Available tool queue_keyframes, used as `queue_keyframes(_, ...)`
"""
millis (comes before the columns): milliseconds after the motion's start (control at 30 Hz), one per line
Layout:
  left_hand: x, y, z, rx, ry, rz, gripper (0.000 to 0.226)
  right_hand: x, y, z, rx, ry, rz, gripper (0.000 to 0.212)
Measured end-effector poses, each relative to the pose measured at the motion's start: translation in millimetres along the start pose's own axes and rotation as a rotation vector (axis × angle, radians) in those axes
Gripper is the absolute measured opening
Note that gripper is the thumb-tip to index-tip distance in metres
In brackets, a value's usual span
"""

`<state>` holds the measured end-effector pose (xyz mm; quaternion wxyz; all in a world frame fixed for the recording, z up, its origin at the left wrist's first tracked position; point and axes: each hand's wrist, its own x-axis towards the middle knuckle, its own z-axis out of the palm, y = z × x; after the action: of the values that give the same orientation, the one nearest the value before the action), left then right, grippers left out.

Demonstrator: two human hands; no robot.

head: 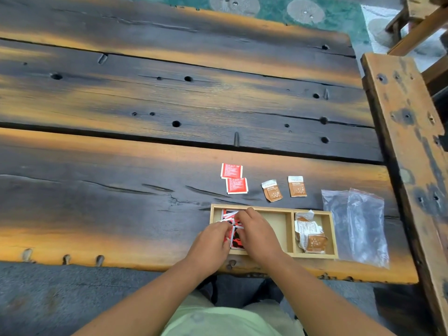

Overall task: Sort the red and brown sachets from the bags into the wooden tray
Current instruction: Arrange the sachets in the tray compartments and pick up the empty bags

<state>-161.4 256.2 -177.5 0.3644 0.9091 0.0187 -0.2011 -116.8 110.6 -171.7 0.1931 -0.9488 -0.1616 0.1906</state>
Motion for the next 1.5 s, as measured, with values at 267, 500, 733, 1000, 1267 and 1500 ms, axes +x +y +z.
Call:
queue_keyframes(267,27,2,-35,-0.116,-0.039,-0.124,0.013,17,10,-35,0.192,0.008,0.115,0.028)
queue_keyframes(500,94,12,-64,-0.055,0.109,-0.14,0.012,82,30,-51,0.209,0.01,0.15,0.024)
queue_keyframes(733,166,6,-58,0.089,0.076,-0.071,0.031,123,48,-35,0.159,-0.107,0.179,0.028)
queue_keyframes(1000,193,-1,-57,0.164,0.003,-0.09,0.032,137,44,-21,0.022,-0.191,0.114,0.046)
queue_keyframes(1267,188,0,-56,0.1,0.053,-0.176,0.029,136,36,-23,-0.084,-0.163,0.09,0.049)
queue_keyframes(1500,173,-14,-49,-0.24,0.194,-0.333,0.034,132,39,-37,-0.038,-0.13,0.078,0.012)
